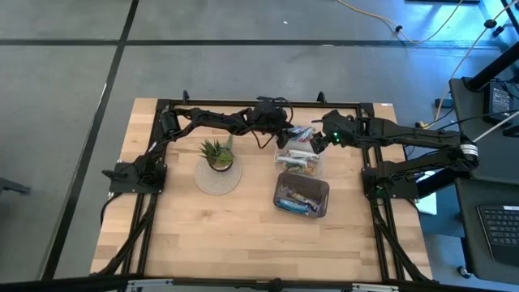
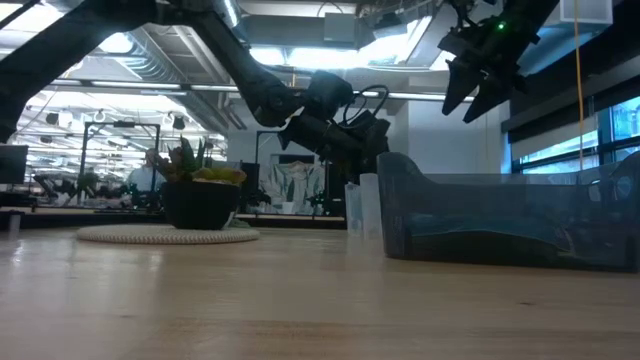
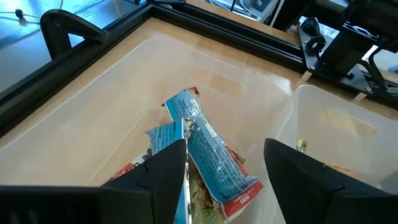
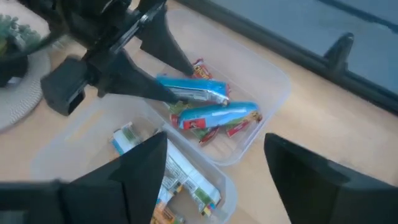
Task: Pick and place Granola Bars by type
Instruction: Return to Home Position
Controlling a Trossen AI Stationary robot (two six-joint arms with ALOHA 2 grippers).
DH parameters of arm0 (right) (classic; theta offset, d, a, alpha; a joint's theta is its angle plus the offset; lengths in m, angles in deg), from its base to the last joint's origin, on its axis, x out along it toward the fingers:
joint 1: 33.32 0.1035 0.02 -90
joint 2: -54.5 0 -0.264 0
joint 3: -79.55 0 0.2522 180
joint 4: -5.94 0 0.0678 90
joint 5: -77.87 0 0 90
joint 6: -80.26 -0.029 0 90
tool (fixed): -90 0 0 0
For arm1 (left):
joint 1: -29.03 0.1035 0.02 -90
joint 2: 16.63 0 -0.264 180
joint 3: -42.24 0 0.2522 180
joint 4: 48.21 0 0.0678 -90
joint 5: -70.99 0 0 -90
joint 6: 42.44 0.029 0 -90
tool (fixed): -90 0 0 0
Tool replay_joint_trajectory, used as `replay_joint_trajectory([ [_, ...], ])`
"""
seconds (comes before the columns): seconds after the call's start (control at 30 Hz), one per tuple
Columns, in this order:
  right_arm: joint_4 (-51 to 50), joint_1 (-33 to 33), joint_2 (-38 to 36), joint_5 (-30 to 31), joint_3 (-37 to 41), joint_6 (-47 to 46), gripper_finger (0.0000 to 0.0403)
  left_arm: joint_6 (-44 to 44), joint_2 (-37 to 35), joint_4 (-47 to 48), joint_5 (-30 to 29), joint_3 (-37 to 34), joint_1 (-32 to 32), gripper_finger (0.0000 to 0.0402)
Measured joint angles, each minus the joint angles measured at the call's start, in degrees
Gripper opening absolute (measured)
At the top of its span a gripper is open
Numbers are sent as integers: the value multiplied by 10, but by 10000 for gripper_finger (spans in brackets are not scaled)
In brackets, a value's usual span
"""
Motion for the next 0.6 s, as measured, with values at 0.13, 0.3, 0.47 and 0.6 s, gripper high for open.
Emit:
replay_joint_trajectory([
  [0.13, -7, 18, -10, -26, -16, 58, 272, -19, -3, 2, 5, 0, 0, 221],
  [0.3, -1, 100, -62, 26, -54, 87, 272, -88, -30, -27, 95, 0, 0, 243],
  [0.47, -11, 211, -138, 73, -29, 56, 272, -70, -103, -26, 190, 0, -7, 251],
  [0.6, 0, 286, -177, 75, 2, 17, 272, -39, -180, 24, 199, 0, -32, 248],
])
